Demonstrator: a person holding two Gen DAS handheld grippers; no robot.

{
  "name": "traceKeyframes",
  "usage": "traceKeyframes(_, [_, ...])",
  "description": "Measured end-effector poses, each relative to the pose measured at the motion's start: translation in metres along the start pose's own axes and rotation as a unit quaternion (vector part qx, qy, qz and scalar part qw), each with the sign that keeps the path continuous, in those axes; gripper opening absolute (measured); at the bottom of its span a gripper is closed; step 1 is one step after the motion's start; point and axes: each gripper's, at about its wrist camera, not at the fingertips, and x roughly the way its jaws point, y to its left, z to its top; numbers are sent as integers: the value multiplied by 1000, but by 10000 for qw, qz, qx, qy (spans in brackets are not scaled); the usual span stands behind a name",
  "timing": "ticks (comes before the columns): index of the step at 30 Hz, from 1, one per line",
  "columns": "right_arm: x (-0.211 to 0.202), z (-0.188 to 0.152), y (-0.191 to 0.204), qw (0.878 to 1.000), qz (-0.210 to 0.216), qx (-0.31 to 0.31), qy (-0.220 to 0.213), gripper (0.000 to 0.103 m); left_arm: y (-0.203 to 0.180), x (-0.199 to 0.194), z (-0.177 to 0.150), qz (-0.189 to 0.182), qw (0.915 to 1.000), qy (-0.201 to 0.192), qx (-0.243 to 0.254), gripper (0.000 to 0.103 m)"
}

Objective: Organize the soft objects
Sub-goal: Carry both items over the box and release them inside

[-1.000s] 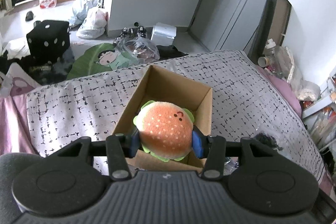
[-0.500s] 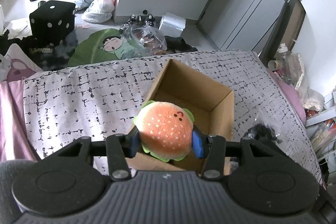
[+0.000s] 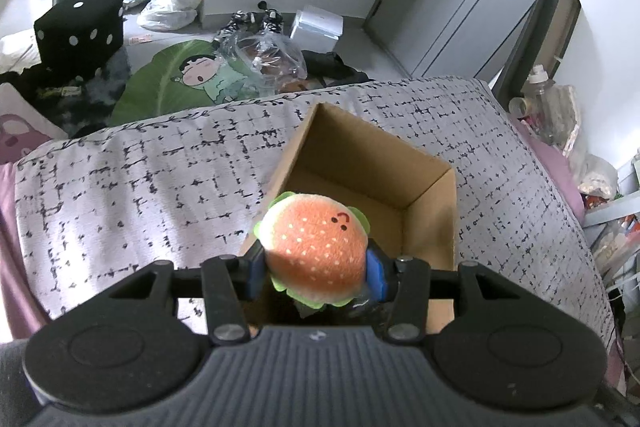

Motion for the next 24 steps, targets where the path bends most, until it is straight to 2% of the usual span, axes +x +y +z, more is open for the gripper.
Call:
traceKeyframes(5, [-2,5,-10,9996,-177,220,-30,56,-6,8,6,23,9999,43,106,49])
traceKeyframes(10, [-1,6,-17,9990,-312,305,19,61,-14,10,11,167,9996,-21,230,52])
traceKeyframes(12, [-1,7,-20,9988,-328,359,71,63,-15,10,12,209,9995,-12,242,56])
traceKeyframes(16, [-4,7,-24,9984,-392,394,121,70,-20,8,12,332,9990,-40,293,72])
traceKeyframes(21, [-11,7,-30,9975,-509,449,174,73,-27,0,9,380,9987,-39,337,74])
traceKeyframes(24, [-16,9,-34,9965,-667,478,163,79,-33,-4,6,413,9982,-29,427,75])
